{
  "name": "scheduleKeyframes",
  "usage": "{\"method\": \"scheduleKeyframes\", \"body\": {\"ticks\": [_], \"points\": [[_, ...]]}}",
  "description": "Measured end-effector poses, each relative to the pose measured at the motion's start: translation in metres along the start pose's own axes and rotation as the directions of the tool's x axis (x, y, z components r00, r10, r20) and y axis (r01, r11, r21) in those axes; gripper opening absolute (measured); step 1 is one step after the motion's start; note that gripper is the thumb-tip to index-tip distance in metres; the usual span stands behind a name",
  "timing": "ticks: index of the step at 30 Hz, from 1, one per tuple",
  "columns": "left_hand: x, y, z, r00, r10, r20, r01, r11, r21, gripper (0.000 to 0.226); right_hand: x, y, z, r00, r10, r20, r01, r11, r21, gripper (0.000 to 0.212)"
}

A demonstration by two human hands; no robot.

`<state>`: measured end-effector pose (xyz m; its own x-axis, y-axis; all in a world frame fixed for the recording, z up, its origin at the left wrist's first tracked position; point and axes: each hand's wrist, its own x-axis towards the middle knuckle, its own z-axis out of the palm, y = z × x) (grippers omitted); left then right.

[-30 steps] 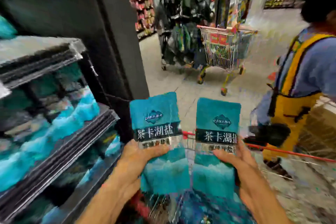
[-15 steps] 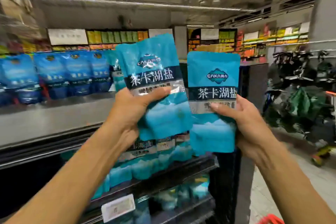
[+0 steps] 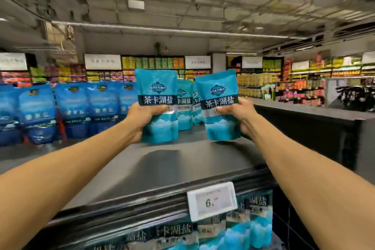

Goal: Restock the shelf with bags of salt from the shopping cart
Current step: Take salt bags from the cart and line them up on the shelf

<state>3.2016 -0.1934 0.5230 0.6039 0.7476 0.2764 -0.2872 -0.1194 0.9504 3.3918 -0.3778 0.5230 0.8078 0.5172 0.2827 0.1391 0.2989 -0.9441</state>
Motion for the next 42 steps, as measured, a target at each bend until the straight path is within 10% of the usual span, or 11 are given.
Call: {"method": "scheduleKeyframes", "body": {"ticks": [8,16,31,42], "points": [[0.079,-0.053,-0.001,0.991,0.132,-0.036,-0.124,0.978,0.167,0.032,0.114,0.038,0.026,0.997,0.075,0.028,-0.073,0.995,-0.071,0.041],[0.086,-0.056,-0.035,0.995,0.049,0.088,-0.095,0.741,0.665,0.057,0.134,0.059,0.015,0.974,0.200,0.107,-0.109,0.826,-0.553,0.048],[0.094,-0.051,-0.028,0.999,0.033,-0.006,-0.017,0.654,0.756,0.062,0.151,0.081,0.022,0.996,0.049,-0.073,-0.088,0.521,-0.849,0.071],[0.051,-0.022,-0.034,0.998,-0.013,-0.055,0.055,0.505,0.862,0.097,0.115,0.057,0.025,0.997,0.056,-0.044,-0.063,0.409,-0.910,0.037]]}}
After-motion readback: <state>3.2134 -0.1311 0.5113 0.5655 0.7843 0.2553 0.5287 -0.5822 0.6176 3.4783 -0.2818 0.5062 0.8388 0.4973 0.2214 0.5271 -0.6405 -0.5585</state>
